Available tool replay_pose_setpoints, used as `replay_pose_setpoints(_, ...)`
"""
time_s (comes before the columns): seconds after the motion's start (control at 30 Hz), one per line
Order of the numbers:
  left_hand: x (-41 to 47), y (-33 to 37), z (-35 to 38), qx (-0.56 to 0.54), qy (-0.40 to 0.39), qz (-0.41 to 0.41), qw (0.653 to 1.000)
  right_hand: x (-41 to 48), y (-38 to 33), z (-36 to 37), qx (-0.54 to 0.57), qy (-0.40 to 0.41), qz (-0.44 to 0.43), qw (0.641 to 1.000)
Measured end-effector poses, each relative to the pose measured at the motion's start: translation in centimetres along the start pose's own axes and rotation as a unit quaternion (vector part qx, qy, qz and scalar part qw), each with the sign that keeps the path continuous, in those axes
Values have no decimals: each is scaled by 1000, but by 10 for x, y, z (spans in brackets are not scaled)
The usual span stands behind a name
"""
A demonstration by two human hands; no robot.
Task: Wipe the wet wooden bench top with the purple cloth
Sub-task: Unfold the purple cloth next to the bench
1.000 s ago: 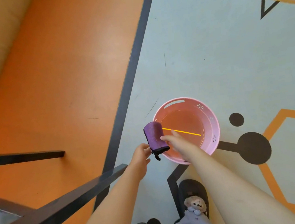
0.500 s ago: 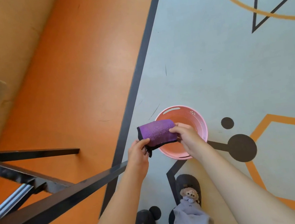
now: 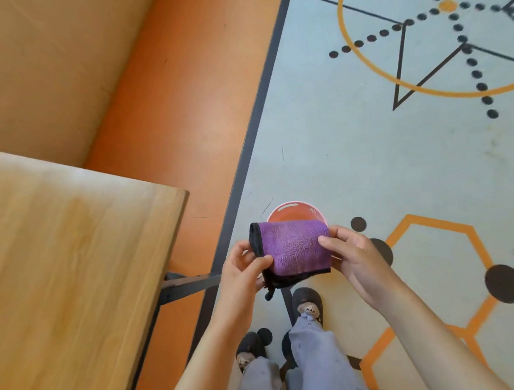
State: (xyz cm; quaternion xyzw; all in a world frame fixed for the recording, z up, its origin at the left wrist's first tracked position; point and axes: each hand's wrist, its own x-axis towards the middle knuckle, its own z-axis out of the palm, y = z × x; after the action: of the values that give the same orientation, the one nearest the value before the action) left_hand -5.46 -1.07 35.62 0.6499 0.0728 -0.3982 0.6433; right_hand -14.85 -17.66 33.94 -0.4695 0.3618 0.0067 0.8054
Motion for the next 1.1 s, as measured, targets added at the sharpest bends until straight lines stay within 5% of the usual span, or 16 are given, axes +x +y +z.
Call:
replay_pose_setpoints(0.23,-85,43,-17,86,59,64,993,-67,-36,38,-70,-31,-8,997)
replay_pose_setpoints(0.47,-158,35,-51,61,151,55,985,-93,-36,87,-186,-108,27,976)
replay_pose_setpoints(0.83,-261,-45,-113,-81,289,-24,954,-147,41,171,-340,-216,97,910)
replay_pose_setpoints(1.1,-361,-119,-216,-161,348,-26,923,-230,136,261,-450,-277,63,847)
